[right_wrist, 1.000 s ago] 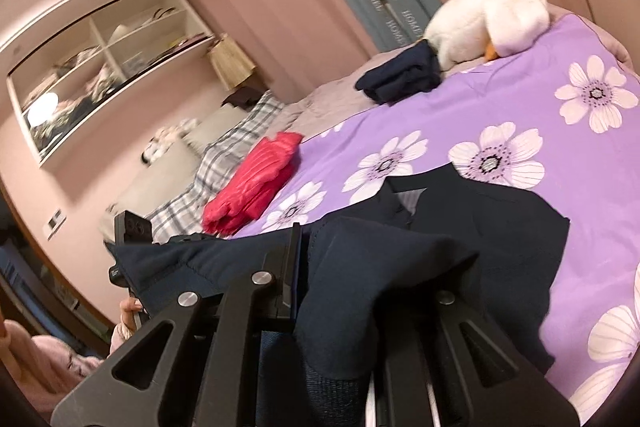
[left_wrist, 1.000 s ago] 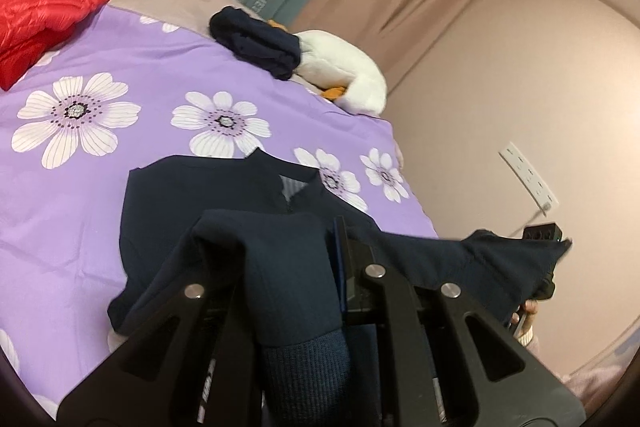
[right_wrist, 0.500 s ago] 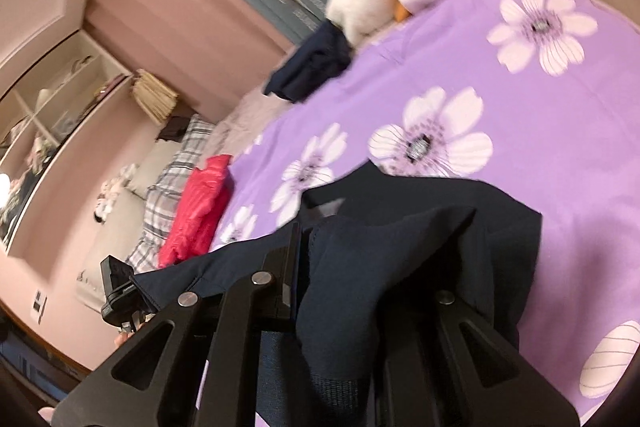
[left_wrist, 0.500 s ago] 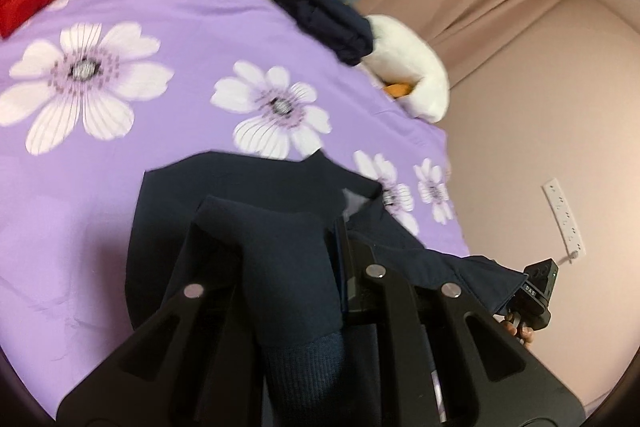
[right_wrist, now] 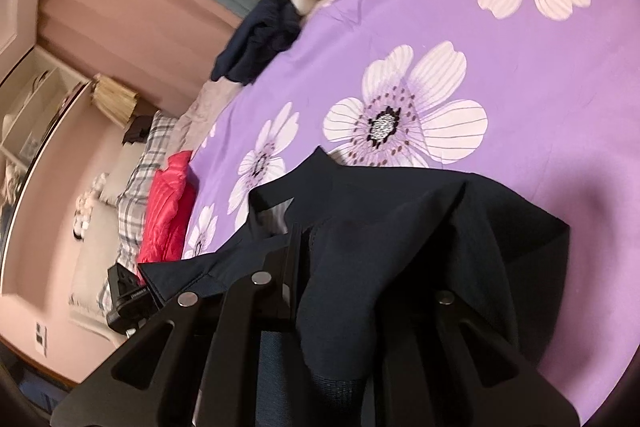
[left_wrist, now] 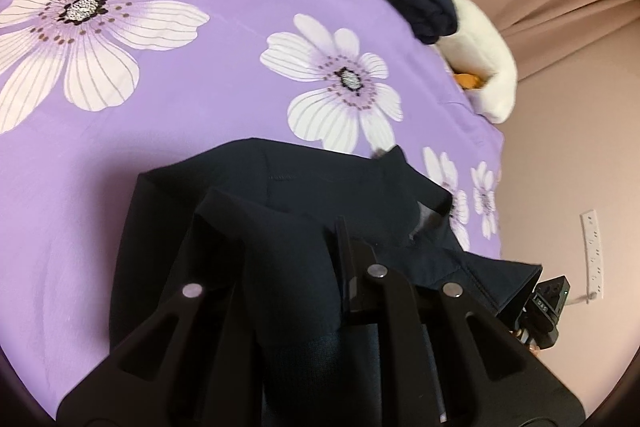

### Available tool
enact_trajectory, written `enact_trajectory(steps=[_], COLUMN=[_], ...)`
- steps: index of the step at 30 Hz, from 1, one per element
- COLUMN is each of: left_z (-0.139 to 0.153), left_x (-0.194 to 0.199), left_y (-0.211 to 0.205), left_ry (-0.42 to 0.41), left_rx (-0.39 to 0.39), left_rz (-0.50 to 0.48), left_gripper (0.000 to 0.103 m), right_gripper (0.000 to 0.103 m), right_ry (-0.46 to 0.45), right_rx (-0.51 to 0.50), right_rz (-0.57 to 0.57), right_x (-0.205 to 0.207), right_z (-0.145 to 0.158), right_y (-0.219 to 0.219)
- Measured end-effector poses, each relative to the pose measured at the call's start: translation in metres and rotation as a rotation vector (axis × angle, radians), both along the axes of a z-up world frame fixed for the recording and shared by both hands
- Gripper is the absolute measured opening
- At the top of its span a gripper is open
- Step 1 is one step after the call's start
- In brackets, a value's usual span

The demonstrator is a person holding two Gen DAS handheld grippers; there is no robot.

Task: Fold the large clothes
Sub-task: 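Lay the hem over the collar with both tools and open them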

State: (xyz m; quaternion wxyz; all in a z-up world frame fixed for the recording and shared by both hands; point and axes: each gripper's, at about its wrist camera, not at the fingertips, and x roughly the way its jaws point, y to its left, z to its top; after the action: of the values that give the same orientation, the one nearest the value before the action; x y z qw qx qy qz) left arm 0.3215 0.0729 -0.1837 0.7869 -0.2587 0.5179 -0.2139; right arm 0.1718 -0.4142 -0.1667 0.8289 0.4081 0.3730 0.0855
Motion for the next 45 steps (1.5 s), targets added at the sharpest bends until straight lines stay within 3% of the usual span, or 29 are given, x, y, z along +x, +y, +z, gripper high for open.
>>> enact_trajectory(steps=[10, 16, 27, 33, 38, 45], left_z=[-0.027, -0.025, -0.023, -0.017, -0.009, -0.004], left_x=[0.033, 0.033, 0.034, 0.034, 0.034, 0.035], left_y=[-0.016, -0.022, -0.026, -0.035, -0.038, -0.040], left_ry=[0.083, 0.064, 0.059, 0.040, 0.001, -0.021], left_rx=[0.097, 0.145, 0.168, 0.200, 0.223, 0.244], left_rz=[0.023, 0.005, -0.002, -0.015, -0.002, -0.008], left_gripper=[0.016, 0.017, 0.017, 0.025, 0.050, 0.051], right_gripper=[0.013, 0.015, 0.018, 0.036, 0.040, 0.040], right_ry=[0.168, 0.185, 0.190, 0.162, 0.155, 0.157], right_rx=[0.072, 0.082, 0.066, 0.042, 0.025, 0.025], right_rz=[-0.076, -0.077, -0.074, -0.083, -0.091, -0.094], right_x=[0.036, 0.038, 0.036, 0.035, 0.034, 0.035], right_z=[-0.034, -0.039, -0.035, -0.026, -0.020, -0.021], right_y=[-0.014, -0.015, -0.013, -0.012, -0.014, -0.015])
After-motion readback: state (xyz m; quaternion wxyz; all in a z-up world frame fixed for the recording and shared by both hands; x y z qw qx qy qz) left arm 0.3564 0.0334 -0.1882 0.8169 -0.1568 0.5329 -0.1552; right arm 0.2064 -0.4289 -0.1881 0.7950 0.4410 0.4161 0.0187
